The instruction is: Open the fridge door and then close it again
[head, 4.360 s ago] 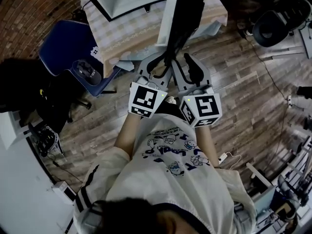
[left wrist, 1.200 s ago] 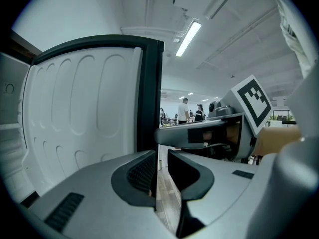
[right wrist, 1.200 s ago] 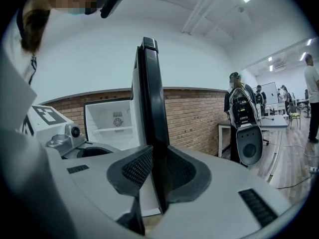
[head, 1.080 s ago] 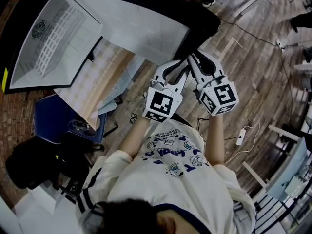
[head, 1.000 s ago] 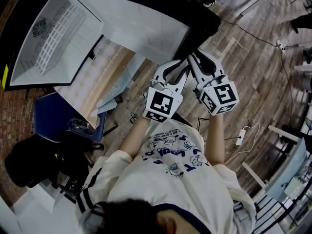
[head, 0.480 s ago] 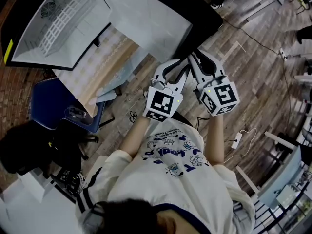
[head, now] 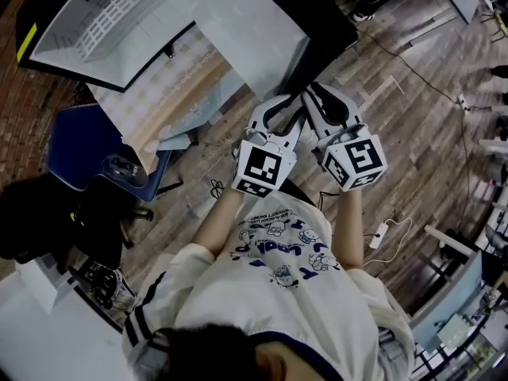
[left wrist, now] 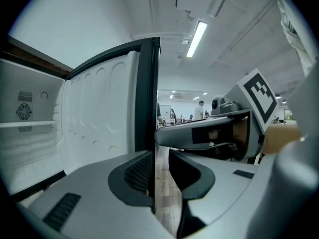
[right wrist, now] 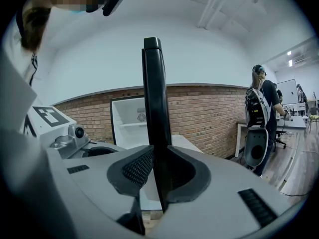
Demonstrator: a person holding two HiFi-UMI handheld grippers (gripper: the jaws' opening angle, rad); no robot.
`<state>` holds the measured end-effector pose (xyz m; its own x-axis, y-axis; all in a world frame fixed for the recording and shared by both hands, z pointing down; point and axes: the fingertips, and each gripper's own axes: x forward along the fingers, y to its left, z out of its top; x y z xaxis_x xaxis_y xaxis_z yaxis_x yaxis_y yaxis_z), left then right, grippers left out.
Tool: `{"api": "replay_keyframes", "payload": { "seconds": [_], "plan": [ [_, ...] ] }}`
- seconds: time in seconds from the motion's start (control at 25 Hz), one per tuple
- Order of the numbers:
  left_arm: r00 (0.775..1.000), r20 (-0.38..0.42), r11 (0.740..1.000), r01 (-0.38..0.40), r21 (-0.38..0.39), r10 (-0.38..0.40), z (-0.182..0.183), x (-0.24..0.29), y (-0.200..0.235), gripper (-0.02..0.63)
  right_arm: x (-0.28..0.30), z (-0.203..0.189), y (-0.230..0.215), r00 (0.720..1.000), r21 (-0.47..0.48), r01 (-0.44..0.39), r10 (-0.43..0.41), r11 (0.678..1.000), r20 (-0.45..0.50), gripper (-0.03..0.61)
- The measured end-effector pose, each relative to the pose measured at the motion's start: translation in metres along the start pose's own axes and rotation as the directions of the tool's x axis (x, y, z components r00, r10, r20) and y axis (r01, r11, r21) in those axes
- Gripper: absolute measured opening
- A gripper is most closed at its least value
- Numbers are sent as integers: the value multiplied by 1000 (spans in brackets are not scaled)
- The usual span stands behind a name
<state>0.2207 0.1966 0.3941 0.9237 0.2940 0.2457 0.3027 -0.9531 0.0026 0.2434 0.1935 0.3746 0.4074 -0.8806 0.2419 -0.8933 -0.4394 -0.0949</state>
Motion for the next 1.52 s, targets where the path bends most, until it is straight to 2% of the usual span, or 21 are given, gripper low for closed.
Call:
{"api": "replay_keyframes", "payload": {
  "seconds": [0.56,0.88,1.24,1.52],
  "plan": [
    [990,-3,989,-140,-43,139,-18,-50,20,110,5,-8,63,989,-49,-146,145,988,-30,91],
    [975,-10,973,-220,-65,220,-25,-77,34,117,10,-9,101,968,-81,-248,244,965,-56,91],
    [946,-17,942,-324,-89,323,-35,-111,61,126,25,-10,147,934,-105,-354,346,929,-89,89],
    [912,-30,904,-410,-117,410,-47,-146,89,126,43,-12,190,900,-107,-432,422,895,-111,89]
  ]
}}
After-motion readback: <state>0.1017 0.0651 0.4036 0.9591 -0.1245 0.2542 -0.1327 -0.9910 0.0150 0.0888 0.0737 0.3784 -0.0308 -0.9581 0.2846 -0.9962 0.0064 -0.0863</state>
